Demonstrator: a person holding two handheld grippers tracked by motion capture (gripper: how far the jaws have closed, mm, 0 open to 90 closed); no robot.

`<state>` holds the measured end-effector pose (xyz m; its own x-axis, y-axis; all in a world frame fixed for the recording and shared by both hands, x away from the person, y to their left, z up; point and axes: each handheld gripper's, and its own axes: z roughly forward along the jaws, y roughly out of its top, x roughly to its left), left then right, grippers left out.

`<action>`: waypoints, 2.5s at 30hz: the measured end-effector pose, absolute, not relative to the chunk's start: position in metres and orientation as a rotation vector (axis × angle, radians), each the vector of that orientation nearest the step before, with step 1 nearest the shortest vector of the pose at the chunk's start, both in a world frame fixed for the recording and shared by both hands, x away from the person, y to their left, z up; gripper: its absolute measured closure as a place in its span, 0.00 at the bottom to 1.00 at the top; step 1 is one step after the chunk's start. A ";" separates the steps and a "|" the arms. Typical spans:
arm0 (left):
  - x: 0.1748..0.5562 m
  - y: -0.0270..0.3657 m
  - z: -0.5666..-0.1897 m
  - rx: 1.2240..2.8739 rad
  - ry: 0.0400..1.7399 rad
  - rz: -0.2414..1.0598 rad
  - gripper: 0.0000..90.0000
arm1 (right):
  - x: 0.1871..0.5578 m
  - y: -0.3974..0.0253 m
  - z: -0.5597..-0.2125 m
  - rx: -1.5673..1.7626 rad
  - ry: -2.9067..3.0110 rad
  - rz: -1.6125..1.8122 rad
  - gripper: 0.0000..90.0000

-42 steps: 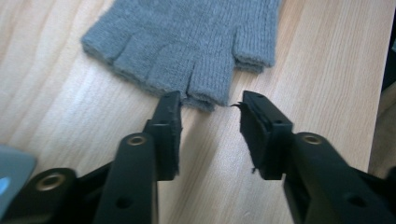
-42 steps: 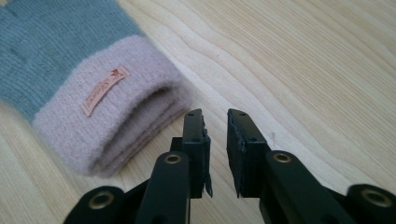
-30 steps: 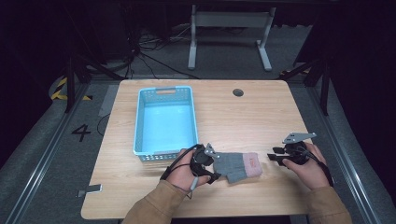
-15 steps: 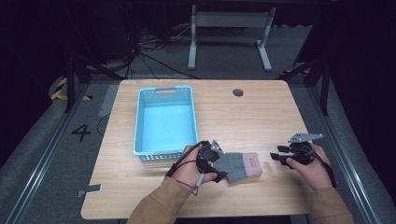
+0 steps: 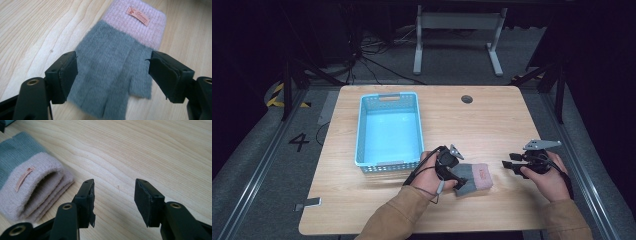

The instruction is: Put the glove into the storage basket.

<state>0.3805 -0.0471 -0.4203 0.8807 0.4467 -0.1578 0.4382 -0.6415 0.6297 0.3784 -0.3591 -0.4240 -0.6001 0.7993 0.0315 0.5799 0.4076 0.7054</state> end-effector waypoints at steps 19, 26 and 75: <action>0.384 -0.073 -0.440 2.370 0.635 0.059 0.20 | 0.377 -0.363 -0.419 1.223 2.342 1.110 0.56; 0.386 -0.076 -0.447 2.402 0.618 0.088 0.18 | 0.377 -0.365 -0.420 1.234 2.336 1.114 0.55; 0.370 -0.088 -0.443 2.410 0.617 0.110 0.72 | 0.378 -0.366 -0.423 1.243 2.328 1.124 0.54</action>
